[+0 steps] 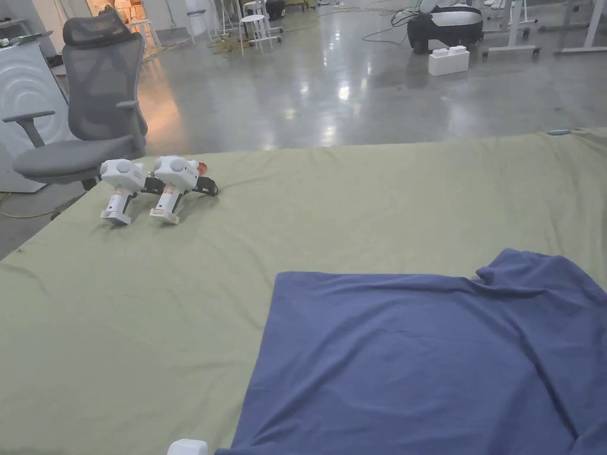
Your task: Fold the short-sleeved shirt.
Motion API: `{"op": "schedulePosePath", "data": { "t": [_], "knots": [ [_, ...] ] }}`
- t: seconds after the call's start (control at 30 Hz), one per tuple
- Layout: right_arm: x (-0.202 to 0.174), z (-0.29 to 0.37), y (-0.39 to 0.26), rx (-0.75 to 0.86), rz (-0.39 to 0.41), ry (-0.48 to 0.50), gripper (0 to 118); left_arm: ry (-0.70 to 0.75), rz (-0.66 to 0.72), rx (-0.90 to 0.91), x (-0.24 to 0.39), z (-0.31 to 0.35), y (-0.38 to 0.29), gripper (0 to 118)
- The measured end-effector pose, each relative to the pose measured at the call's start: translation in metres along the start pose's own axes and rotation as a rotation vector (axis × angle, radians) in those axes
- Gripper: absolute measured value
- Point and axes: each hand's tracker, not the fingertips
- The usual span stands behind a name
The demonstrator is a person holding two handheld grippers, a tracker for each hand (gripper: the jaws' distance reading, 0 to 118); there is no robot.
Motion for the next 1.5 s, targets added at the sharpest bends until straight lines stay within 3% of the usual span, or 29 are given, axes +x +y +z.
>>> {"op": "schedulePosePath", "data": {
  "t": [0.1, 0.17, 0.27, 0.33, 0.37, 0.4, 0.47, 0.63, 0.77, 0.8, 0.9, 0.93, 1.07, 1.17, 1.27, 1.5],
  "knots": [
    [0.008, 0.0, -0.007, -0.025, -0.001, -0.033, 0, 0.015, -0.102, -0.024, 0.02, -0.001, 0.002, 4],
    [0.018, -0.004, -0.013, -0.065, -0.024, -0.07, 0, 0.028, -0.157, -0.045, 0.028, -0.004, 0.003, 3],
    [0.036, -0.017, -0.027, -0.172, -0.05, -0.139, 5, -0.024, -0.065, -0.095, 0.02, -0.009, 0.012, 3],
    [0.053, -0.029, -0.044, -0.238, -0.075, -0.156, 49, -0.026, -0.059, -0.122, 0.018, -0.015, 0.017, 3],
    [0.061, -0.035, -0.053, -0.295, -0.091, -0.14, 66, 0.018, -0.098, -0.118, 0.022, -0.017, 0.018, 3],
    [0.065, -0.039, -0.062, -0.338, -0.107, -0.134, 68, 0.036, -0.123, -0.125, 0.025, -0.021, 0.016, 3],
    [0.073, -0.047, -0.078, -0.369, -0.151, -0.155, 68, 0.062, -0.143, -0.12, 0.031, -0.022, 0.015, 3],
    [0.087, -0.077, -0.094, -0.486, -0.239, -0.083, 66, 0.048, -0.123, -0.122, 0.029, -0.019, 0.015, 3],
    [0.076, -0.075, -0.094, -0.498, -0.222, -0.024, 62, 0.05, -0.099, -0.124, 0.028, -0.02, 0.015, 3],
    [0.073, -0.079, -0.095, -0.536, -0.216, -0.001, 51, 0.052, -0.099, -0.124, 0.029, -0.02, 0.015, 3],
    [0.065, -0.088, -0.099, -0.57, -0.159, 0.025, 5, 0.054, -0.106, -0.123, 0.03, -0.019, 0.015, 3],
    [0.062, -0.091, -0.101, -0.577, -0.123, -0.015, 4, 0.051, -0.1, -0.123, 0.028, -0.018, 0.015, 3],
    [0.06, -0.089, -0.093, -0.534, -0.146, -0.017, 4, 0.018, -0.039, -0.099, 0.02, -0.008, 0.016, 1],
    [0.061, -0.072, -0.064, -0.432, -0.157, -0.025, 4, -0.097, 0.134, -0.001, 0.01, 0.028, 0.027, 1],
    [0.063, -0.075, -0.029, -0.339, -0.18, 0.011, 4, -0.107, 0.126, 0.069, 0.008, 0.051, 0.056, 1],
    [0.061, -0.178, 0.043, -0.284, -0.102, 0.001, 4, -0.152, 0.227, 0.12, -0.01, 0.009, 0.153, 1]
  ]
}}
